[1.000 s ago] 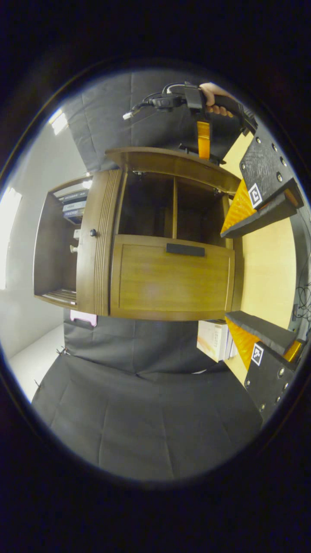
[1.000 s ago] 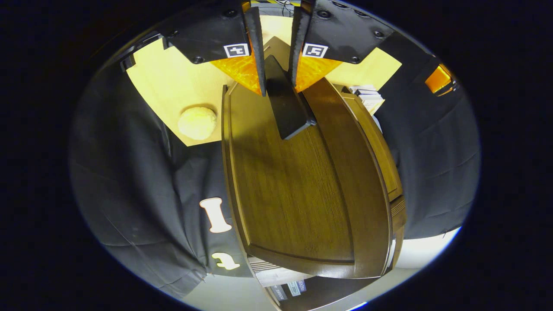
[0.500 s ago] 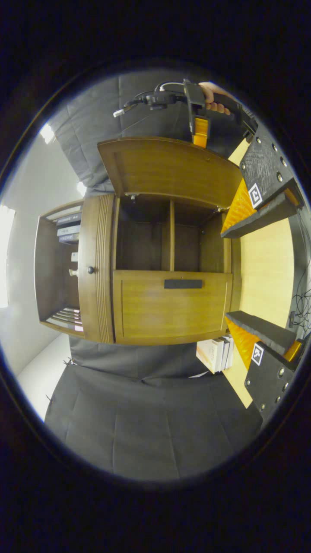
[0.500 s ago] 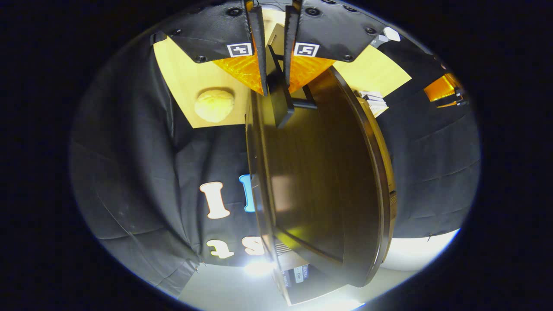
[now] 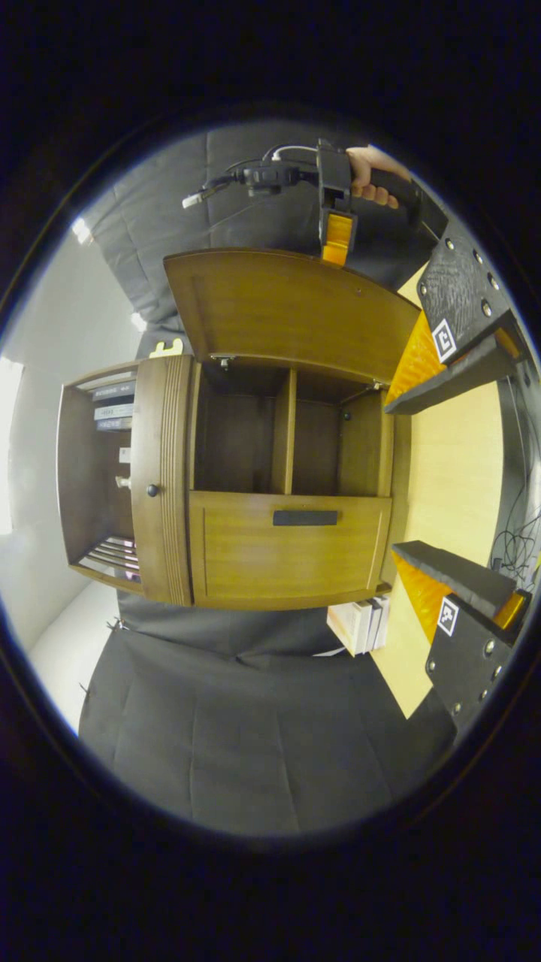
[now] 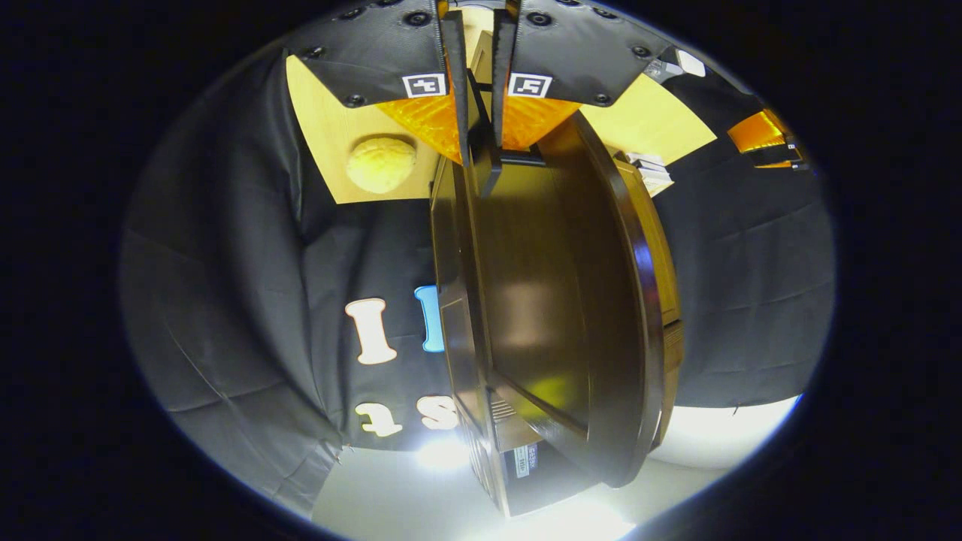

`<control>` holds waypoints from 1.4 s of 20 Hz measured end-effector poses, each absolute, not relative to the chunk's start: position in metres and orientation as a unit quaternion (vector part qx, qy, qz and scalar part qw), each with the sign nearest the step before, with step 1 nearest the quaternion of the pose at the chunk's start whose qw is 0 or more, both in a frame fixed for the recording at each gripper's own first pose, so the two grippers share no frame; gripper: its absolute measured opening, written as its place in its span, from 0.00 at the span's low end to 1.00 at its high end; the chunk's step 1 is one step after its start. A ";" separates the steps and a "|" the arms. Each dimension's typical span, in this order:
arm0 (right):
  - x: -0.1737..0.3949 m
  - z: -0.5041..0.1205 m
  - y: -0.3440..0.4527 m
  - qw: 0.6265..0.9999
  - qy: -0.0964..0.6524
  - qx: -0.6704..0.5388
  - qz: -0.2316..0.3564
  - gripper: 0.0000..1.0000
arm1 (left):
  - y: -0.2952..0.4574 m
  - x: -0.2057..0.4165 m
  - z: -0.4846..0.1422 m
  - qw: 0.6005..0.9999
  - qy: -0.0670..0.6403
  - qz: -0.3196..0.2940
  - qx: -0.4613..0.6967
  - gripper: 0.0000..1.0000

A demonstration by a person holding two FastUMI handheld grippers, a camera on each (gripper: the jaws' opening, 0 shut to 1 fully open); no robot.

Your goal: Open the right door of the double-door shoe cabinet with the right hand, and open the left door with the left hand.

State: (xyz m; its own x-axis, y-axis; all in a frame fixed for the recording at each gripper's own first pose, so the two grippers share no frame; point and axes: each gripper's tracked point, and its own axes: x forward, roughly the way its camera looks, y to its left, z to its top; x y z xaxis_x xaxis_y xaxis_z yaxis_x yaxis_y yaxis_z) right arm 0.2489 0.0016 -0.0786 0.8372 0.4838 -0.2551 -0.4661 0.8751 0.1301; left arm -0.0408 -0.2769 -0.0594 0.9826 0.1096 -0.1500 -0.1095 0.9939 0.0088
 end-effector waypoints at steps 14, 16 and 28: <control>0.167 -0.069 -0.024 0.981 0.135 0.023 0.138 0.00 | -0.191 -0.008 -0.051 0.996 0.073 0.045 -0.005 0.99; 0.152 -0.064 -0.014 0.983 0.132 0.020 0.124 0.00 | -0.173 0.002 -0.047 0.997 0.068 0.036 -0.011 0.99; 0.145 -0.022 0.122 0.989 0.074 0.023 0.128 0.83 | -0.082 0.051 -0.025 0.999 0.030 -0.032 -0.008 0.99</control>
